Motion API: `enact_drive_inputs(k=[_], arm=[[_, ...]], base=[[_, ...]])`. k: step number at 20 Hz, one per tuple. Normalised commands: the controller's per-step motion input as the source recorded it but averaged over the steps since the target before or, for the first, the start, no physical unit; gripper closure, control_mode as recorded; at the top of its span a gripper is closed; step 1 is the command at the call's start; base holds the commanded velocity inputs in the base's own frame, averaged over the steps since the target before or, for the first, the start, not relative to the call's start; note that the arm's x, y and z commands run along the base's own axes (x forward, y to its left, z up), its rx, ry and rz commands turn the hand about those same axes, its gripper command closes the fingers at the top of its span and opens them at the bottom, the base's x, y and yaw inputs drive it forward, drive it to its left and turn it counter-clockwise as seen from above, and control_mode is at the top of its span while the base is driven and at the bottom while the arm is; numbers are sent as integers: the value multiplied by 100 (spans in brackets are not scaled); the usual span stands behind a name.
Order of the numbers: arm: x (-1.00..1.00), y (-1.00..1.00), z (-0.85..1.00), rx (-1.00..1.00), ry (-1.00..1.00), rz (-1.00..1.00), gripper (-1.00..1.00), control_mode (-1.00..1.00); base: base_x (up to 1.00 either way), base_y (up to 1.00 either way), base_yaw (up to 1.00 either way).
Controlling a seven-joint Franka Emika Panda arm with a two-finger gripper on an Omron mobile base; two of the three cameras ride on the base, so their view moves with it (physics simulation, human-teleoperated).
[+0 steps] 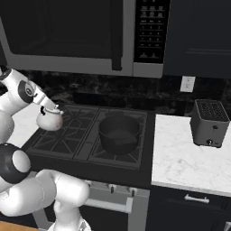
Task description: Pick the kettle from the counter and place it on a stove burner. Then turn the burner on.
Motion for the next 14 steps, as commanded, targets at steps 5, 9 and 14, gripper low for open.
enact_drive_inputs(k=[5, 9, 14], arm=[[35, -17, -5, -1, 0, 0, 100, -100], [24, -3, -22, -2, 0, 0, 100, -100], [13, 0, -29, -2, 0, 0, 100, -100]], base=[[0, 0, 0], [0, 0, 0], [0, 0, 0]])
